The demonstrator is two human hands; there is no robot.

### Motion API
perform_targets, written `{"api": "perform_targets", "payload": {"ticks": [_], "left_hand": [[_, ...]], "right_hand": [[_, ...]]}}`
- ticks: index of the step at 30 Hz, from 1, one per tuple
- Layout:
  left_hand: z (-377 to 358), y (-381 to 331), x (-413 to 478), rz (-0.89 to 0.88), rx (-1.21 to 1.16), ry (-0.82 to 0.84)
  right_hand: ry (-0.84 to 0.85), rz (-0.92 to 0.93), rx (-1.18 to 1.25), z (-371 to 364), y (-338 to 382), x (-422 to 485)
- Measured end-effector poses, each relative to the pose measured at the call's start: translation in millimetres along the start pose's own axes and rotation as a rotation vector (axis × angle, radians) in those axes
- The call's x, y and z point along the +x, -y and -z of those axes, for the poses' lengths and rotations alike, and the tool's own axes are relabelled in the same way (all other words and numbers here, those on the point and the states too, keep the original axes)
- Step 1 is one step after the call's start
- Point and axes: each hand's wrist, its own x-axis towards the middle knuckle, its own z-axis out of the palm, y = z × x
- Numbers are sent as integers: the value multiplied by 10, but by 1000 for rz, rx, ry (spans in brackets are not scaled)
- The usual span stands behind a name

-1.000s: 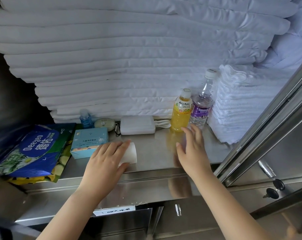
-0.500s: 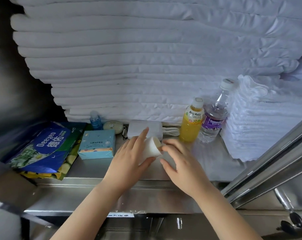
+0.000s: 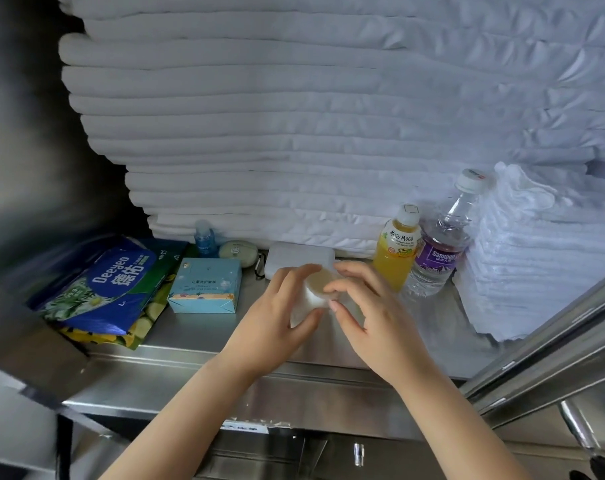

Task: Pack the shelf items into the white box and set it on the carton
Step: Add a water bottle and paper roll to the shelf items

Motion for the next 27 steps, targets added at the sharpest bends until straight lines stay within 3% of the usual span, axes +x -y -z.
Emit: {"api": "perform_targets", "payload": {"ticks": [6,11,15,20,27], "left_hand": [[26,71,-77,96,10,-25],[113,100,-105,64,90,3],[177,31,-84,11,223,-6],[160,-172,-6,-276,504,-117],[74,-202,51,-211,752,-88]], "right_hand": [[19,-236,85,-52,-94,-29],[-3,-341,18,-147,-88,30],[-62,-323,-15,-171,-79,65],[-79,-291,-9,-175,-108,54],[-87,-296,31,-151,-155,19]]}}
